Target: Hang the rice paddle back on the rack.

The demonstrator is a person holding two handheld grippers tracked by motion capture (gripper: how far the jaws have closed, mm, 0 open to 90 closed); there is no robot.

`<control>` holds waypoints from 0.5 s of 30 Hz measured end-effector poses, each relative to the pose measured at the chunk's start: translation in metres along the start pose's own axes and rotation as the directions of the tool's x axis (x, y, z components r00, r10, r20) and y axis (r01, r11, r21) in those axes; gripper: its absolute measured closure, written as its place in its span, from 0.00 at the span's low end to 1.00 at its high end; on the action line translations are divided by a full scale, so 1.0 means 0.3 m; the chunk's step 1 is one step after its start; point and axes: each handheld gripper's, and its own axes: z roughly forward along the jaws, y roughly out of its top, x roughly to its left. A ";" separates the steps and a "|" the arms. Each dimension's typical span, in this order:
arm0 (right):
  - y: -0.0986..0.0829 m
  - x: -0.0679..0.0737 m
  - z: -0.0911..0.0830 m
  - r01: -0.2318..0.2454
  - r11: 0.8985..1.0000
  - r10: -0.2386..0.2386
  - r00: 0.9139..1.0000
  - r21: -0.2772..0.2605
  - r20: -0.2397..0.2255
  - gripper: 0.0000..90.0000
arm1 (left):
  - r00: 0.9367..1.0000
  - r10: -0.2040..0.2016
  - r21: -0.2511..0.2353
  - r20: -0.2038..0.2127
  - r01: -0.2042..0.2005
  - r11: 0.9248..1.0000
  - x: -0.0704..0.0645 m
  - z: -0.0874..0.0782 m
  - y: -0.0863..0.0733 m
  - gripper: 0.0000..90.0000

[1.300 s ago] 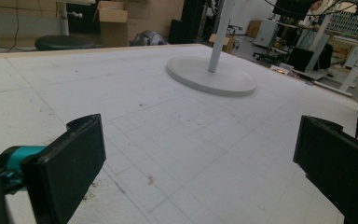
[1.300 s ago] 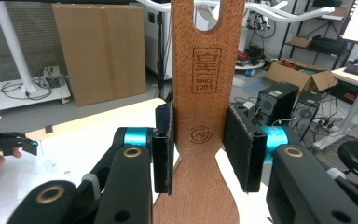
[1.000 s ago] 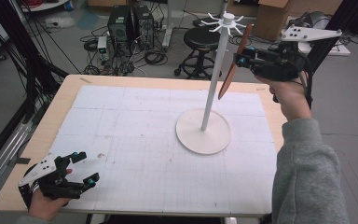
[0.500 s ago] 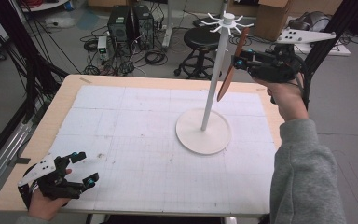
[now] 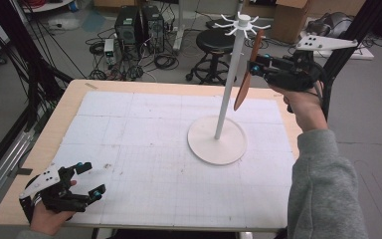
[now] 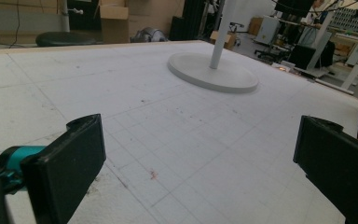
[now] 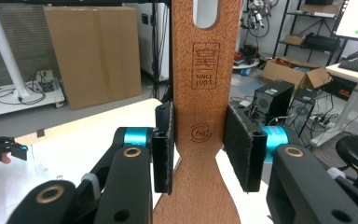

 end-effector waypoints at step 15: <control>-0.042 0.067 -0.012 -0.001 1.000 0.002 1.000 -0.014 0.025 0.27 | 1.000 0.010 -0.017 -0.021 -0.010 1.000 -0.002 -0.021 0.009 0.03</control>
